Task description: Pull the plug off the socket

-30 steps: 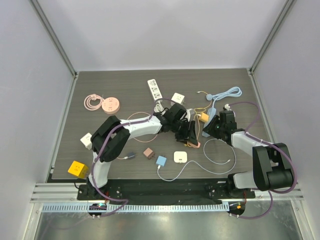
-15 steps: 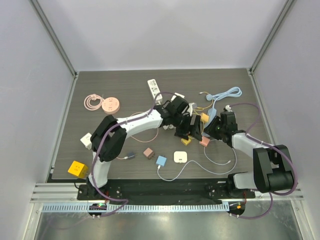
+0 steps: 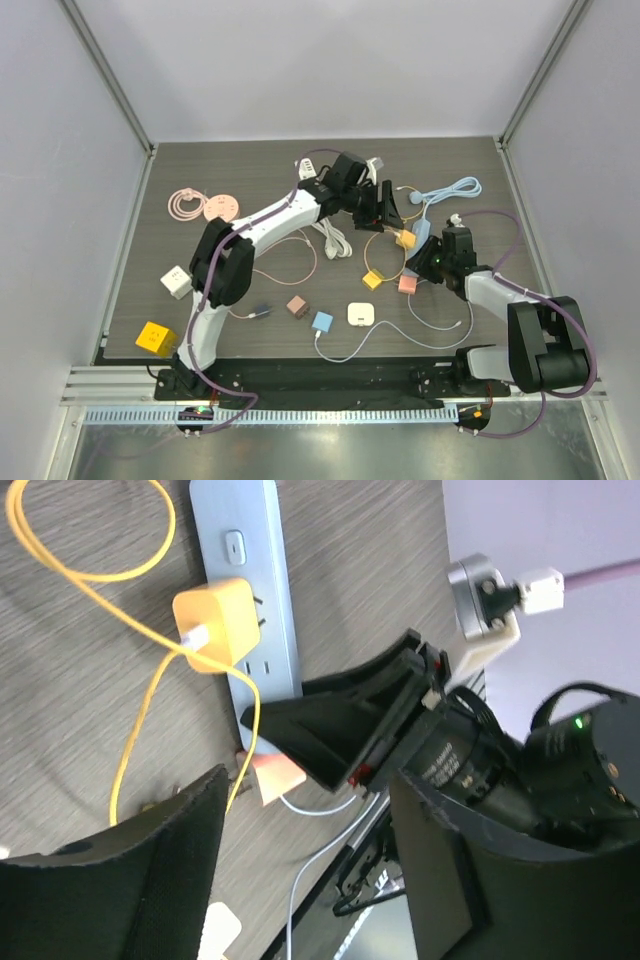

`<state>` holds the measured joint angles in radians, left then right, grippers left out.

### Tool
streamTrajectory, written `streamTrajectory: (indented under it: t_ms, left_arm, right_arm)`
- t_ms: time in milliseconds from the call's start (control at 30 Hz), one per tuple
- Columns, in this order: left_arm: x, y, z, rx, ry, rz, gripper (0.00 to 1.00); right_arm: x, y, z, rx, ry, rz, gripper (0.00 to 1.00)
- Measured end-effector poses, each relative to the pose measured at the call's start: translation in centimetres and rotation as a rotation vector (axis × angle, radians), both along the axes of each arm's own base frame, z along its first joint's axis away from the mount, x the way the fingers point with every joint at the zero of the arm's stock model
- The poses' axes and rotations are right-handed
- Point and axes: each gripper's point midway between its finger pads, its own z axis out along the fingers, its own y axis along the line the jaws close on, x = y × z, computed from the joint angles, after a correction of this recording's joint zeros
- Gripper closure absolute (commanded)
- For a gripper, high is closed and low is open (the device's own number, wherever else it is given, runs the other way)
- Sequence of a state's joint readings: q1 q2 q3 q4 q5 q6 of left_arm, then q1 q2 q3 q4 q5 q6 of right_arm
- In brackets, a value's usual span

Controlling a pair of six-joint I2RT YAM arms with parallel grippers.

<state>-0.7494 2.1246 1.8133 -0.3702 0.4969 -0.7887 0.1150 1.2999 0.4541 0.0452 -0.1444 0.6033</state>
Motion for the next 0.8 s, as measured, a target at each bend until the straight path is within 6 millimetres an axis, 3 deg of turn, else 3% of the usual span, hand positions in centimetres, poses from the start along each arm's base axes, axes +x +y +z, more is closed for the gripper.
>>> streamTrajectory:
  t_ms: [67, 300, 567, 800]
  left_arm:
    - [0.5, -0.6, -0.7, 0.004, 0.005, 0.006, 0.24]
    - [2.5, -2.0, -4.0, 0.058, 0.019, 0.04, 0.18]
    - [3.0, -1.3, -7.7, 0.143, 0.056, 0.089, 0.25]
    - [3.0, -2.1, -10.1, 0.157, 0.102, 0.096, 0.3]
  right_arm:
    - [0.0, 0.1, 0.0, 0.003, -0.002, 0.003, 0.99]
    - [-0.4, 0.3, 0.0, 0.01, -0.003, 0.018, 0.99]
    - [-0.4, 0.3, 0.0, 0.01, -0.004, 0.024, 0.99]
    - [-0.4, 0.3, 0.0, 0.011, -0.005, 0.025, 0.99]
